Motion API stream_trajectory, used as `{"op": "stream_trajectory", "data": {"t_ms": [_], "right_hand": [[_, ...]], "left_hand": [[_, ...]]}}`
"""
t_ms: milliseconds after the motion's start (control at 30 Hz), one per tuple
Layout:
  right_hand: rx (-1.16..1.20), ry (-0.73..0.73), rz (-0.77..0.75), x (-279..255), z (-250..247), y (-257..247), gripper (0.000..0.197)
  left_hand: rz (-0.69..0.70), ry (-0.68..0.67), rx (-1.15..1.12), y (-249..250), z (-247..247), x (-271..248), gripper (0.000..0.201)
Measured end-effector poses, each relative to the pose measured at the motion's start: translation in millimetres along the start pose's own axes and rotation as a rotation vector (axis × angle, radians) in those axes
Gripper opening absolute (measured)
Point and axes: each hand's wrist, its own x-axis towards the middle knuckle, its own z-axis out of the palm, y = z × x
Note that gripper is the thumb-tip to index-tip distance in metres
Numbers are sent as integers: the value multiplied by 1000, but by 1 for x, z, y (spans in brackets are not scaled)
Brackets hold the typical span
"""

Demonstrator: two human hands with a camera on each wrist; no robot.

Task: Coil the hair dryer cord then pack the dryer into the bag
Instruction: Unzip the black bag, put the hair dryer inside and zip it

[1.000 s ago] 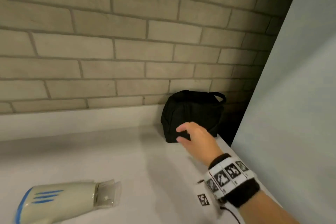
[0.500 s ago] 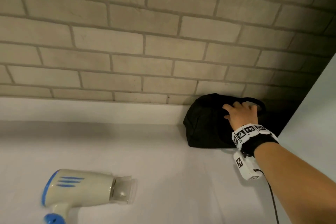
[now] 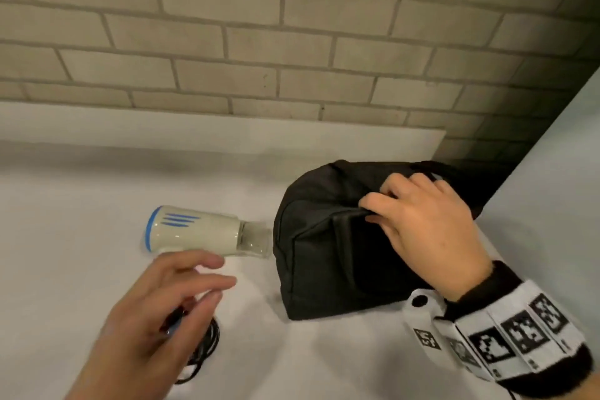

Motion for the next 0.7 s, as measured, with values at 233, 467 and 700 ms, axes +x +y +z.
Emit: {"op": "stream_trajectory", "data": {"t_ms": [233, 467, 700], "right_hand": [[223, -97, 44, -24, -15, -31, 18], [411, -164, 128, -53, -47, 26, 42], [1140, 192, 222, -9, -94, 64, 13]], "left_hand": [[231, -174, 152, 9, 60, 30, 44], [315, -126, 353, 16, 74, 55, 26], [454, -186, 288, 43, 64, 35, 16]]}}
